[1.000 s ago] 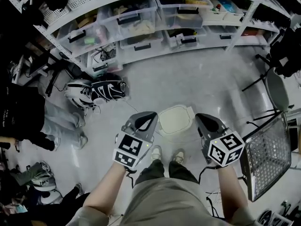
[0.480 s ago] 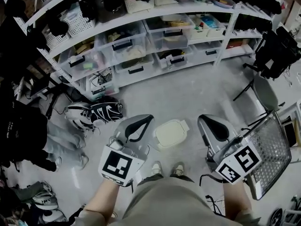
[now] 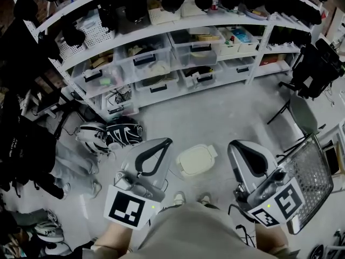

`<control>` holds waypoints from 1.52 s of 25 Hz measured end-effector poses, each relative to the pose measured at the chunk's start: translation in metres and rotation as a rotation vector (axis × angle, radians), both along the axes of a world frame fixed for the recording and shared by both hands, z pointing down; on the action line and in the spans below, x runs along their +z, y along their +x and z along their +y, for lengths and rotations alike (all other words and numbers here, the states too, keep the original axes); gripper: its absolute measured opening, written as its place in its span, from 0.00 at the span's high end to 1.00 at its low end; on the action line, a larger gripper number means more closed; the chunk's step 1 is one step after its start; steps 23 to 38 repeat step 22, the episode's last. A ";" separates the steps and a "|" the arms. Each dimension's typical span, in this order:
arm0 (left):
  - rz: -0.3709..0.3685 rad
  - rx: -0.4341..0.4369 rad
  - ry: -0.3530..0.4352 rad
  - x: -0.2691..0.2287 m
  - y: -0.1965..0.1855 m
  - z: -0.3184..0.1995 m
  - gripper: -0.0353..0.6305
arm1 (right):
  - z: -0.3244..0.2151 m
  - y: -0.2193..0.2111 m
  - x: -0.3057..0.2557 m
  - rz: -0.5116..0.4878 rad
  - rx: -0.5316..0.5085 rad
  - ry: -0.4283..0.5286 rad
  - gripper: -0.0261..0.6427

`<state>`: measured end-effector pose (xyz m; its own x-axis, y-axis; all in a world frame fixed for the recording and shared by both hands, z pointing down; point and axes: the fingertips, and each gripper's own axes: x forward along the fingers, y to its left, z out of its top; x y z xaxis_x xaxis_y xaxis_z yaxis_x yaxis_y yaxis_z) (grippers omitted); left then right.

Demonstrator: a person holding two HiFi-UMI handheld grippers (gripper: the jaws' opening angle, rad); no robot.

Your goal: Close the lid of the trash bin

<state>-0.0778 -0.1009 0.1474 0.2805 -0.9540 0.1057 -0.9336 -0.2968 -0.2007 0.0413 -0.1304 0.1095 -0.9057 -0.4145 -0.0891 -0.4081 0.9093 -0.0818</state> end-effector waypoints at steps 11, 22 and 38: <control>0.028 -0.047 -0.025 0.009 -0.012 0.001 0.94 | -0.008 -0.006 0.008 0.029 -0.016 -0.014 0.96; 0.062 -0.057 -0.037 0.013 -0.021 0.000 0.94 | -0.015 -0.011 0.013 0.044 -0.017 -0.023 0.96; 0.062 -0.057 -0.037 0.013 -0.021 0.000 0.94 | -0.015 -0.011 0.013 0.044 -0.017 -0.023 0.96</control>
